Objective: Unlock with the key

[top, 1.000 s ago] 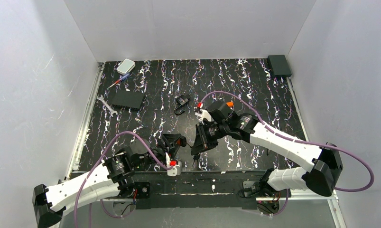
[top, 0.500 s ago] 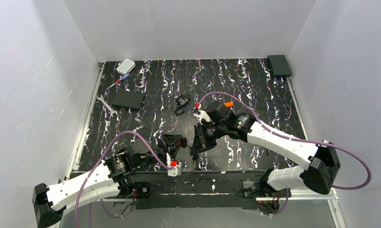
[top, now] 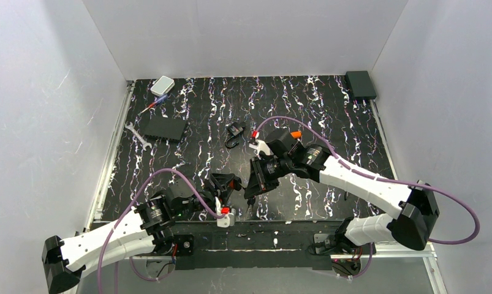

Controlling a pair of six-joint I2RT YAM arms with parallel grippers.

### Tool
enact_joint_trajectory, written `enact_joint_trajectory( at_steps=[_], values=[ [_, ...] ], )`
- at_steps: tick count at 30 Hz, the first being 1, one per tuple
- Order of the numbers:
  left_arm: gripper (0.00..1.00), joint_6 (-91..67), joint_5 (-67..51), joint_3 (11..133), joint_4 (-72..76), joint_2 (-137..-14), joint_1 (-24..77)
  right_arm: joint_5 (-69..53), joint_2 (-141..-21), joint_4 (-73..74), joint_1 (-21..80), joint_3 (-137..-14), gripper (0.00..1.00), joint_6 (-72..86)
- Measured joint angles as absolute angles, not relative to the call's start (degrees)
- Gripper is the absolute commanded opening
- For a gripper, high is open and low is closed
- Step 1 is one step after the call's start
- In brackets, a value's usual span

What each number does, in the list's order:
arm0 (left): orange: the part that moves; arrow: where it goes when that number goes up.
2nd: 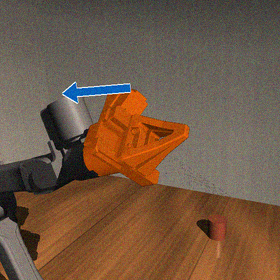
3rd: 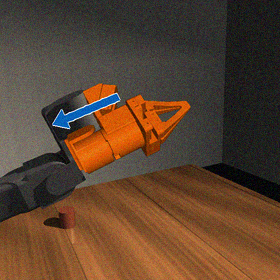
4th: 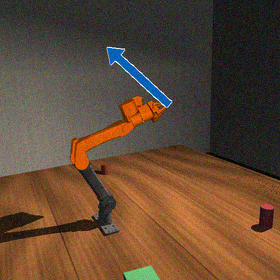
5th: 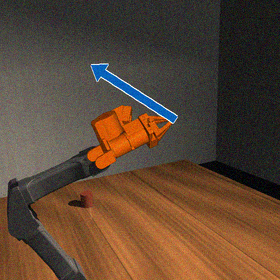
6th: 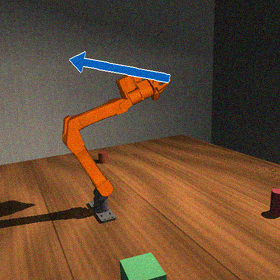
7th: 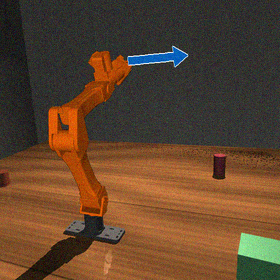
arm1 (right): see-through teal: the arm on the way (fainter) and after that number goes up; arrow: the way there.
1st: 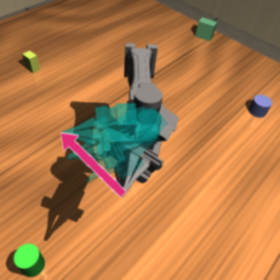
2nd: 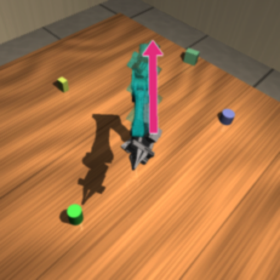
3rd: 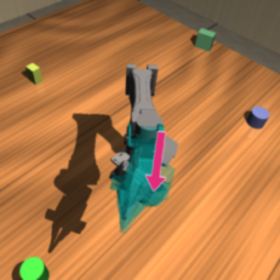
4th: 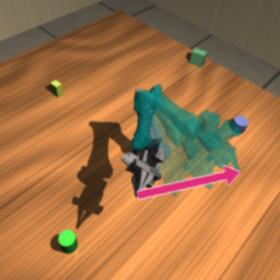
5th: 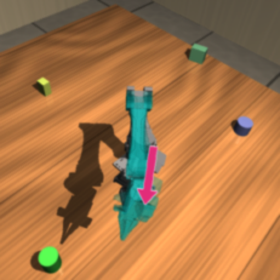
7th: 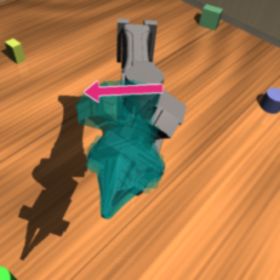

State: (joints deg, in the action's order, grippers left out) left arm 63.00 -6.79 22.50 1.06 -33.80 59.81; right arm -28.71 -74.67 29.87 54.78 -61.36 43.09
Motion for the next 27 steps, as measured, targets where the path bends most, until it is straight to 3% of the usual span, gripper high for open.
enact_joint_trajectory(
  at_steps=[27],
  values=[
    [0.00, 63.20, -7.22, 22.50, -0.19, -33.12, 59.79, -29.78, -77.41, 30.46, 55.27, -62.94, 0.01, 40.62]
  ],
)
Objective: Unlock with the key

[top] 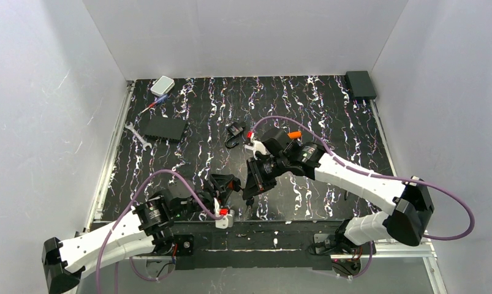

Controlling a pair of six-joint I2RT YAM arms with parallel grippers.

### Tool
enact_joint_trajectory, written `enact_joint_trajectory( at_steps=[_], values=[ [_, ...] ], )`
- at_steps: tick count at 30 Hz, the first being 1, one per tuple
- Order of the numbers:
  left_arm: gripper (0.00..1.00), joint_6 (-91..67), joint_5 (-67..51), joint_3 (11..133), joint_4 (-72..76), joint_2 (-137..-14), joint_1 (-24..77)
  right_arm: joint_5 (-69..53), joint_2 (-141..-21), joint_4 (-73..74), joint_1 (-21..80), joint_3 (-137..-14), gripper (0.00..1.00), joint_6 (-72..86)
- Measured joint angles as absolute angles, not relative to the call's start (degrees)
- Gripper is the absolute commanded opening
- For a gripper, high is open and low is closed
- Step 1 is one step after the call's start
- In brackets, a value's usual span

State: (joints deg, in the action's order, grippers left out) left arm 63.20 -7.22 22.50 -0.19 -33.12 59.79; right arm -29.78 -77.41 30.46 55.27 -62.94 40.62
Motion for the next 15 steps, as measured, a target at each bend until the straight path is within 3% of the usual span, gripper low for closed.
enact_joint_trajectory(
  at_steps=[15],
  values=[
    [0.00, 64.36, -12.73, 21.93, -1.37, -29.19, 59.75, -34.24, -80.79, 41.85, 55.33, -70.50, 0.01, 30.41]
  ],
)
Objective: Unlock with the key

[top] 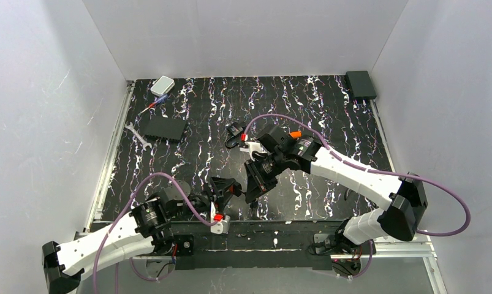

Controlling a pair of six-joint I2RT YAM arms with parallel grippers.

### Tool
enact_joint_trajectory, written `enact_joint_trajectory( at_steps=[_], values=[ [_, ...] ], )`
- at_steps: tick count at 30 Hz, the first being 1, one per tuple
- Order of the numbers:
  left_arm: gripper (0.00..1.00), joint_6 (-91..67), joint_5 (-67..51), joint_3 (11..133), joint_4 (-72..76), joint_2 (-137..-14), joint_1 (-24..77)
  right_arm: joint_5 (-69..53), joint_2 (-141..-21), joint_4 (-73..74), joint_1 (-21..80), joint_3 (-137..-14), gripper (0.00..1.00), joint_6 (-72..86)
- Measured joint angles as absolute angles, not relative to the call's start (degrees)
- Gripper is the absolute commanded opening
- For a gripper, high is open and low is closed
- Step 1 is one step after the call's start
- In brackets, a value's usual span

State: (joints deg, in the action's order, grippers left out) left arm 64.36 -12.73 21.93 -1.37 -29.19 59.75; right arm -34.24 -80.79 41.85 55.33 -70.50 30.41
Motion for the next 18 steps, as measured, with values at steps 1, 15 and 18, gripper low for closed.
enact_joint_trajectory(
  at_steps=[1, 15, 18],
  values=[
    [0.00, 64.34, -13.02, 21.93, -1.34, -29.28, 59.75, -34.20, -80.79, 42.09, 55.37, -70.52, 0.01, 30.33],
    [0.00, 63.53, -15.29, 19.97, -0.51, -25.82, 59.68, -35.59, -81.01, 42.19, 55.68, -70.52, 0.01, 31.92],
    [0.00, 62.94, -15.49, 19.97, -0.49, -25.96, 59.61, -34.87, -81.01, 42.57, 55.68, -70.54, 0.01, 31.94]
  ],
)
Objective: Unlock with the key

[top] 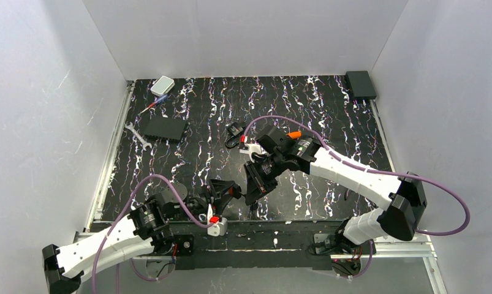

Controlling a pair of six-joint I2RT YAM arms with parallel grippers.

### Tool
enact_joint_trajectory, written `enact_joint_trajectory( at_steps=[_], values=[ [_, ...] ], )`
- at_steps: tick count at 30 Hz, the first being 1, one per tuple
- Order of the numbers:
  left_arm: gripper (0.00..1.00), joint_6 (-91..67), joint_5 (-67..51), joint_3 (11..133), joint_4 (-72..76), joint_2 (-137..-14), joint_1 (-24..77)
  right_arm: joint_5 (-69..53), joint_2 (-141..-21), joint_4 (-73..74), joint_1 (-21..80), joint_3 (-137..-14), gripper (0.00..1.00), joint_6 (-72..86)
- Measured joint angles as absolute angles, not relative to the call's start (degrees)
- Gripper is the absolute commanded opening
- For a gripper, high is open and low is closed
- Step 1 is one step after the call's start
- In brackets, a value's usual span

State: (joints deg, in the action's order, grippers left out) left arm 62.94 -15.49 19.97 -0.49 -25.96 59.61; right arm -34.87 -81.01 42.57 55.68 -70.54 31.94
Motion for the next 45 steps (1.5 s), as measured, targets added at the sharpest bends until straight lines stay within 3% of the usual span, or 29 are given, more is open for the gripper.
enact_joint_trajectory(
  at_steps=[15, 29, 45],
  values=[
    [0.00, 61.58, -5.39, 20.62, 1.26, -32.34, 59.31, -22.15, -84.82, 42.96, 56.49, -74.59, 0.01, 40.51],
    [0.00, 58.30, -2.55, 21.02, -2.94, -32.32, 59.13, -13.50, -88.86, 42.19, 61.98, -76.95, 0.01, 36.60],
    [0.00, 63.64, -2.90, 21.02, -3.40, -28.05, 58.61, -20.78, -90.63, 46.24, 58.96, -82.32, 0.01, 37.65]
  ],
)
